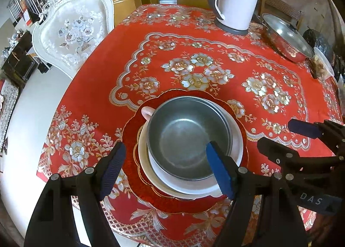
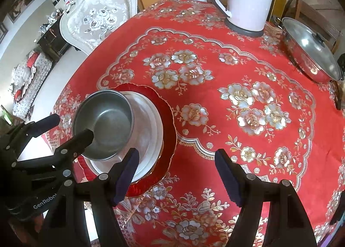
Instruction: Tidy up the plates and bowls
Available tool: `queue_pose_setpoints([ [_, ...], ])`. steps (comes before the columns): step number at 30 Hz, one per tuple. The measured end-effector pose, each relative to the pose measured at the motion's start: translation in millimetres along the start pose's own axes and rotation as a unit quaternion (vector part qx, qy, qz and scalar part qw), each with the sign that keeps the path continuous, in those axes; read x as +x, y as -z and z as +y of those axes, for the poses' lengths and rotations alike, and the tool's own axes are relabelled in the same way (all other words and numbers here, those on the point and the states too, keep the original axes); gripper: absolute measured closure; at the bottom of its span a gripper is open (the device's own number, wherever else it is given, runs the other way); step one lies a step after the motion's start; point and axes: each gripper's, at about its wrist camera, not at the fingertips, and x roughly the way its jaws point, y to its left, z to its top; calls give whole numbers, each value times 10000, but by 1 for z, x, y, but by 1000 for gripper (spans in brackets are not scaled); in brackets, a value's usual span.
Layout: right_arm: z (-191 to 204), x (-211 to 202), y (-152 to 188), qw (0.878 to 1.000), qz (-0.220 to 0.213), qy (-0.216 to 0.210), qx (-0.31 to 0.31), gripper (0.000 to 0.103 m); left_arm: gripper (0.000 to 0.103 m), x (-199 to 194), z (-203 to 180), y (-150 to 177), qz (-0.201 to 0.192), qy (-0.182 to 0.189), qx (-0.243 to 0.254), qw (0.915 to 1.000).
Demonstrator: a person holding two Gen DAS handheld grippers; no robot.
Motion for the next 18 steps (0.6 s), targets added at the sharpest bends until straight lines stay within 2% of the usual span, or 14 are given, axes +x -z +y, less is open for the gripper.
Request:
queue_pose_setpoints([
  [18, -1, -1, 0, 10000, 2, 48, -12, 28, 26, 0, -1, 2, 41, 25, 37, 10000],
])
